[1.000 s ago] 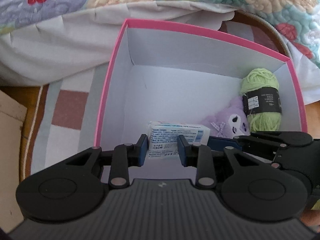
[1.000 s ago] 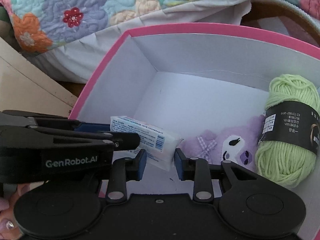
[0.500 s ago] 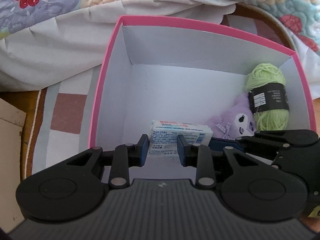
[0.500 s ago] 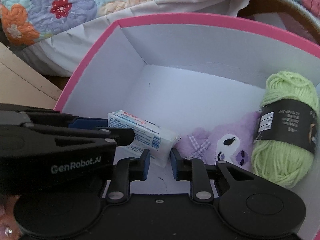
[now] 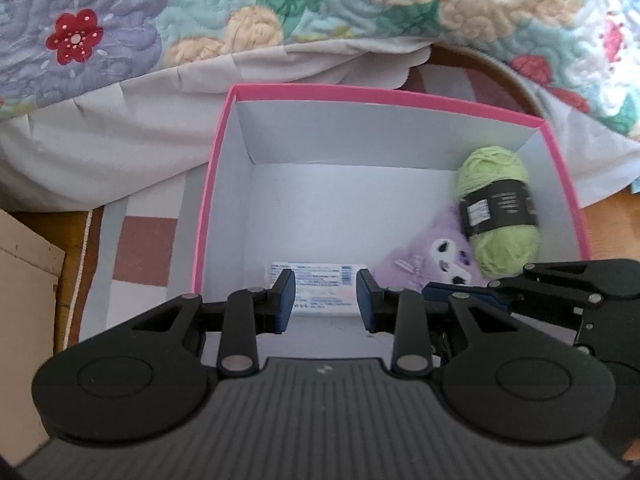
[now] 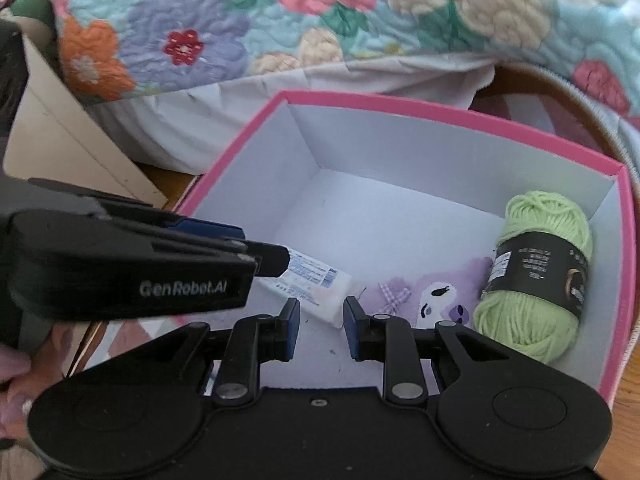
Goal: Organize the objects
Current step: 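Lower the white packet into the box and open the left tool, then raise the left tool out of the box and back over the rug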
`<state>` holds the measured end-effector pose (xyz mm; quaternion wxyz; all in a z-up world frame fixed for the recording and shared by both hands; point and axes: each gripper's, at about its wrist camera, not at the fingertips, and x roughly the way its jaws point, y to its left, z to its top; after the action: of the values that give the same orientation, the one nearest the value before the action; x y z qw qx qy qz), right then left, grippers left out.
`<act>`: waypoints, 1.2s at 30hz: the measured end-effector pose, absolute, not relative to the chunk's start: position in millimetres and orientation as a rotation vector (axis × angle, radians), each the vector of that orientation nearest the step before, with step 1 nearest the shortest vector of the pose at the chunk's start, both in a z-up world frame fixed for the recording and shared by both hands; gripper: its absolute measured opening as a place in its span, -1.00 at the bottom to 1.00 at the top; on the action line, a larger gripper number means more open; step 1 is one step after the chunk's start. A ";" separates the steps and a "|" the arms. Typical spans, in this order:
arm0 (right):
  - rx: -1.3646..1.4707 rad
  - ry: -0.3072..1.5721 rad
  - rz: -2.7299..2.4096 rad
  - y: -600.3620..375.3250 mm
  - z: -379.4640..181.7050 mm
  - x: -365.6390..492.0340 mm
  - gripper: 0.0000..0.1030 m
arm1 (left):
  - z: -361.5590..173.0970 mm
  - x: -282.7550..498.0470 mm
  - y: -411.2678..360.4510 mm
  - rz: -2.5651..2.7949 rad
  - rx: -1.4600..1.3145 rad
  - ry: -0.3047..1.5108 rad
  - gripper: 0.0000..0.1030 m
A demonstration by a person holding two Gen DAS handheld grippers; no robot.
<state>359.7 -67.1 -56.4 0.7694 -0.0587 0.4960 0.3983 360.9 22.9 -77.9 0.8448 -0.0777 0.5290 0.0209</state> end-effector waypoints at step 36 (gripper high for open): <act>-0.310 0.827 0.810 -153.4 72.5 214.0 0.07 | 61.5 197.4 24.8 -0.100 -0.093 1.017 0.04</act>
<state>214.0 -153.4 72.5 0.8259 -0.1458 0.3890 0.3811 197.4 24.8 61.5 0.8713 -0.0445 0.4863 -0.0480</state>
